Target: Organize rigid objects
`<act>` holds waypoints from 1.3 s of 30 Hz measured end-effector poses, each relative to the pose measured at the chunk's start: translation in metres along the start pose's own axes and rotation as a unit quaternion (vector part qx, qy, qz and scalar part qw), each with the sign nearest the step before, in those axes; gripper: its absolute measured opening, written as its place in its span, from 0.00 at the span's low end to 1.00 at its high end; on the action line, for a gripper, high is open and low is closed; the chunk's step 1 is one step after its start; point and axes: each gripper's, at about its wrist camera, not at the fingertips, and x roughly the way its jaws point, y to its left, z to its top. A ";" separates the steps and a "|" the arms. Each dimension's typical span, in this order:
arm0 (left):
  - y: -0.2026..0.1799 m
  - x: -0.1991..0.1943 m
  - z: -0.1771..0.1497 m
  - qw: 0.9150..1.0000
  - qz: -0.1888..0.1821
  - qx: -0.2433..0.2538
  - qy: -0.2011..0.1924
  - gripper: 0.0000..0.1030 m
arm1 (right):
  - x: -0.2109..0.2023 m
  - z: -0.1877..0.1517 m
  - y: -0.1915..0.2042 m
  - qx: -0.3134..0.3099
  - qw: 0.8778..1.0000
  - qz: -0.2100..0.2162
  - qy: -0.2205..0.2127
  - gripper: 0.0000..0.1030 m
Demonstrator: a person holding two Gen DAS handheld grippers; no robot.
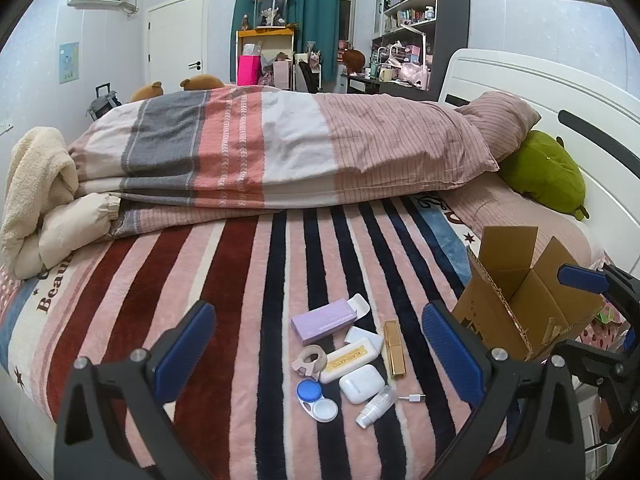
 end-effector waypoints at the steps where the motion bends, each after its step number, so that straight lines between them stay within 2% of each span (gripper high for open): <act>1: 0.000 0.000 0.000 1.000 0.000 0.000 0.001 1.00 | 0.000 0.000 0.000 0.000 1.000 0.001 0.000 1.00; 25: 0.007 -0.002 -0.002 1.000 -0.003 -0.005 -0.001 1.00 | 0.001 -0.004 0.012 0.001 1.000 0.008 0.002 1.00; 29: 0.017 -0.002 -0.005 1.000 -0.011 -0.016 -0.003 1.00 | 0.002 -0.004 0.017 -0.005 1.000 0.012 0.000 1.00; 31: 0.025 0.000 -0.007 1.000 -0.014 -0.021 -0.003 1.00 | 0.003 -0.002 0.024 -0.008 1.000 0.019 -0.006 0.95; 34: 0.040 0.005 -0.011 1.000 -0.013 -0.026 -0.007 1.00 | 0.009 -0.001 0.040 -0.023 0.999 0.037 -0.012 0.82; 35: 0.046 0.008 -0.014 1.000 -0.013 -0.026 -0.006 1.00 | 0.012 -0.001 0.046 -0.029 0.999 0.044 -0.012 0.72; 36: 0.051 0.012 -0.016 1.000 -0.011 -0.028 -0.002 1.00 | 0.020 -0.004 0.056 -0.036 0.998 0.057 -0.008 0.62; 39: 0.067 0.027 -0.025 0.999 -0.009 -0.031 0.012 1.00 | 0.046 -0.018 0.072 -0.030 0.995 0.091 0.019 0.53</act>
